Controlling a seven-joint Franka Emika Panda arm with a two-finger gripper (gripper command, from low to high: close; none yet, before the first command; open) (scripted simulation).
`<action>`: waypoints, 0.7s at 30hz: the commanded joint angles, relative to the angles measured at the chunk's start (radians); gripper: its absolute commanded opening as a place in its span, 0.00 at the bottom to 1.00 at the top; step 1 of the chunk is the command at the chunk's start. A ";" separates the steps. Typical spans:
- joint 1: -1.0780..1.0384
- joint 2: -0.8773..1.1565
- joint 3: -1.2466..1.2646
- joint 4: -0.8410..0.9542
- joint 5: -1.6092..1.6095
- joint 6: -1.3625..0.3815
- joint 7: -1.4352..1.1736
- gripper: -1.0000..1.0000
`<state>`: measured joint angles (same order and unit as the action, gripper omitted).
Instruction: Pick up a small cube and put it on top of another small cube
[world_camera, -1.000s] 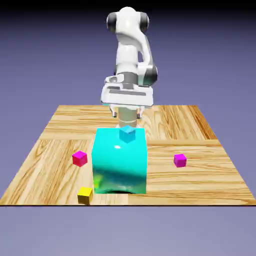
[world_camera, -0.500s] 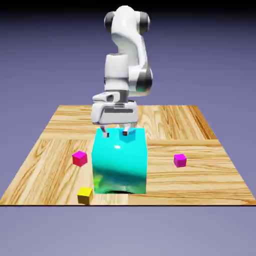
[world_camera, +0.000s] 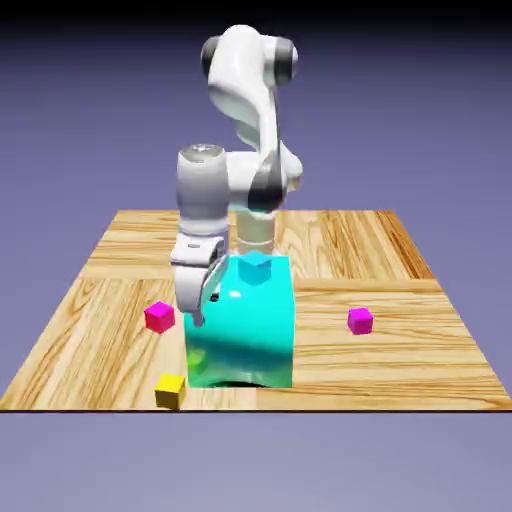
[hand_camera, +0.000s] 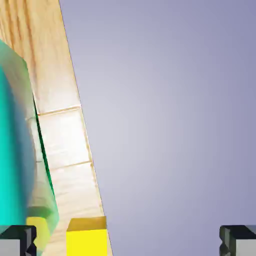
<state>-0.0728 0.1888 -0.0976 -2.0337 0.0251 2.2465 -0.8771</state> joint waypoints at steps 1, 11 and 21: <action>-0.002 0.020 -0.003 0.021 0.001 -0.021 -0.044 0.50; -0.025 0.224 -0.029 0.230 0.007 -0.234 -0.478 0.50; -0.048 0.428 -0.055 0.438 0.014 -0.446 -0.913 0.50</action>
<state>-0.1206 0.6171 -0.1527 -1.5955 0.0392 1.8003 -1.7903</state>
